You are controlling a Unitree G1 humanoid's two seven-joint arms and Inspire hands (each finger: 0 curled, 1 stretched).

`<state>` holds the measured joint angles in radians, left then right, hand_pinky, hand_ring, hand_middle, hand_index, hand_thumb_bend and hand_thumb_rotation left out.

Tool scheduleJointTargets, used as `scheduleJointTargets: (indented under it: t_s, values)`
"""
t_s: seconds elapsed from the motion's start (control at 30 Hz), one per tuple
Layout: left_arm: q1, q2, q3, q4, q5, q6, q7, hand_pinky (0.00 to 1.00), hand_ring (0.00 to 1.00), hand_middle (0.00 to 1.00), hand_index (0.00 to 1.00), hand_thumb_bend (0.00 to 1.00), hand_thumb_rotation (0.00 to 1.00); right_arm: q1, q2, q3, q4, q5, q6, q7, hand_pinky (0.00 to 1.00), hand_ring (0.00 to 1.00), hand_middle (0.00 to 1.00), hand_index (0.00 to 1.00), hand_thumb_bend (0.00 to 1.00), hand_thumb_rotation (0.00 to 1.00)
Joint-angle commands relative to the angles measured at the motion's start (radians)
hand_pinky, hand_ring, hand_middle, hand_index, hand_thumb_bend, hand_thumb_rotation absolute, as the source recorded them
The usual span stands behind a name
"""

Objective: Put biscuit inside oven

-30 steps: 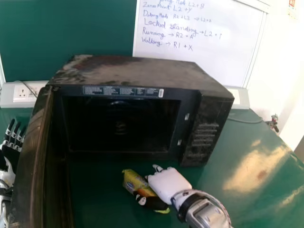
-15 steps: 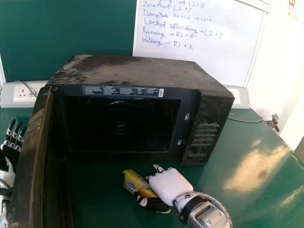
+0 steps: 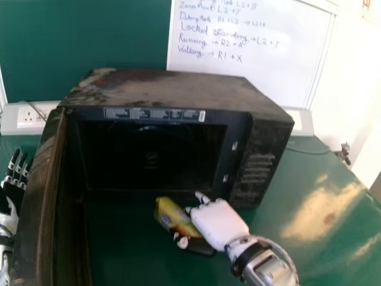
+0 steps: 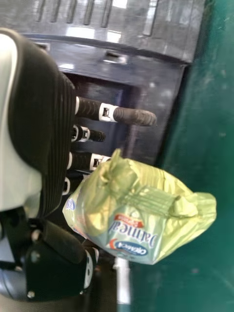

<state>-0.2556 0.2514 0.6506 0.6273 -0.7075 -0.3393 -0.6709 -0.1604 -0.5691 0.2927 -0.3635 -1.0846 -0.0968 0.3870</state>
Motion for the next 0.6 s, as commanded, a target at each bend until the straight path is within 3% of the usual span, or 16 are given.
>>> scheduleJointTargets:
  t_s: [0.0, 0.27, 0.4, 0.57]
  values:
    - [0.035, -0.037, -0.001, 0.034, -0.007, 0.011, -0.006, 0.39, 0.58, 0.72, 0.88, 0.11, 0.0, -0.016, 0.005, -0.017, 0.005, 0.013, -0.001, -0.021, 0.35, 0.44, 0.45, 0.54, 0.52, 0.0]
    - [0.036, -0.039, -0.002, 0.028, -0.002, 0.008, 0.008, 0.32, 0.56, 0.7, 0.87, 0.11, 0.0, -0.023, 0.025, -0.033, 0.01, 0.01, 0.006, -0.056, 0.37, 0.46, 0.47, 0.52, 0.52, 0.0]
    - [0.036, -0.038, -0.002, 0.028, -0.002, 0.01, 0.009, 0.39, 0.58, 0.71, 0.88, 0.12, 0.0, -0.029, 0.024, -0.037, 0.011, 0.01, 0.006, -0.068, 0.37, 0.47, 0.47, 0.52, 0.52, 0.0]
    - [0.032, -0.034, 0.0, 0.038, -0.008, 0.013, -0.001, 0.36, 0.57, 0.71, 0.88, 0.11, 0.0, -0.041, 0.025, -0.043, 0.01, 0.008, 0.009, -0.074, 0.38, 0.48, 0.47, 0.52, 0.52, 0.0]
